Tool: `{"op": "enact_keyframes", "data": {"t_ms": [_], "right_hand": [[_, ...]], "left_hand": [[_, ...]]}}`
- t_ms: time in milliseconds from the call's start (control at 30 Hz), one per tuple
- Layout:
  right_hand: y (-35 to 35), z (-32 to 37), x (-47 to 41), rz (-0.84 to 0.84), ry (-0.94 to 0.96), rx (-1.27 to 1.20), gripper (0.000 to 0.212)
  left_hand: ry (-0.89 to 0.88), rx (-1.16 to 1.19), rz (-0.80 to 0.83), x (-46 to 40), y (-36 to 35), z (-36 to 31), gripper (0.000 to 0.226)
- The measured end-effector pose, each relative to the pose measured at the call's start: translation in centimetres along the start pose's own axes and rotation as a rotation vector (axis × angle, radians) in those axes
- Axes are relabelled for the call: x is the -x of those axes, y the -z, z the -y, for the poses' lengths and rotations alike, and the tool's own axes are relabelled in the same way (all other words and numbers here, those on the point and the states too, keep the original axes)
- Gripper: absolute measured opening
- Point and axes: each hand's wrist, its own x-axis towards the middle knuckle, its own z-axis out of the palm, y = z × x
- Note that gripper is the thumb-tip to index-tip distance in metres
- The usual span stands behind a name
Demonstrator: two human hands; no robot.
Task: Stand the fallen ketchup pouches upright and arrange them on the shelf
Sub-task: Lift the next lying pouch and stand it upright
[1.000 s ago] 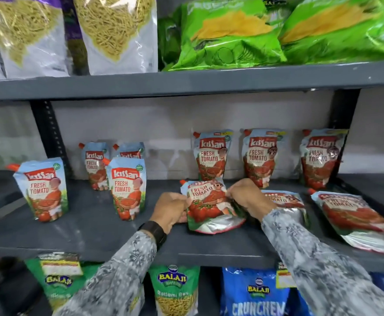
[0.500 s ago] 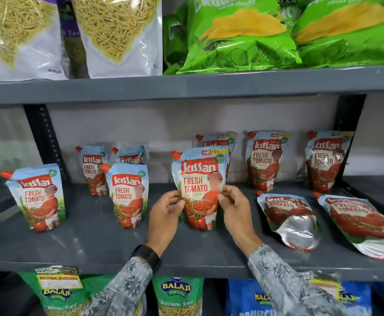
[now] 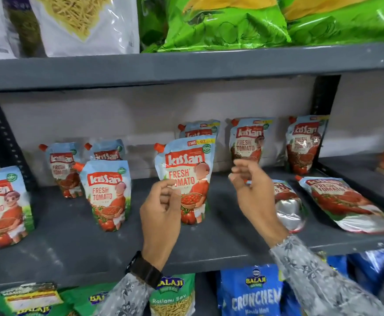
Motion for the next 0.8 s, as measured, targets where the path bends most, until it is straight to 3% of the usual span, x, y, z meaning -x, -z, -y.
{"op": "enact_keyframes", "data": {"t_ms": [100, 200, 267, 367, 467, 567, 733, 800], "right_hand": [[5.1, 0.2, -1.7, -0.045, 0.017, 0.158, 0.022], [10.1, -1.0, -3.3, -0.04, 0.002, 0.484, 0.014], [12.5, -2.4, -4.3, 0.046, -0.14, 0.697, 0.017], [13.7, -5.4, -5.2, 0.283, -0.428, 0.836, 0.036], [14.2, -7.9, -6.1, 0.388, -0.494, 0.718, 0.041], [13.9, -8.8, -6.7, 0.413, -0.536, 0.566, 0.024], [14.2, -9.9, -6.4, 0.214, -0.563, 0.252, 0.011], [14.2, -9.6, -5.9, 0.181, -0.558, 0.149, 0.015]], "left_hand": [[-0.022, 0.014, 0.23, 0.6, -3.4, -2.3, 0.01], [0.006, -0.118, 0.486, 0.7, -7.7, -3.1, 0.014], [0.13, -0.219, 0.625, 0.7, -10.7, -2.9, 0.019], [0.446, -0.156, 0.753, 0.0, -15.0, -2.0, 0.027], [0.661, -0.178, 0.737, -0.9, -18.4, -2.2, 0.05], [0.836, -0.083, 0.731, -1.3, -19.8, -2.4, 0.058], [0.804, -0.024, 0.663, -0.1, -20.0, -2.5, 0.051], [0.745, 0.034, 0.612, 0.4, -19.9, -2.8, 0.042]]}}
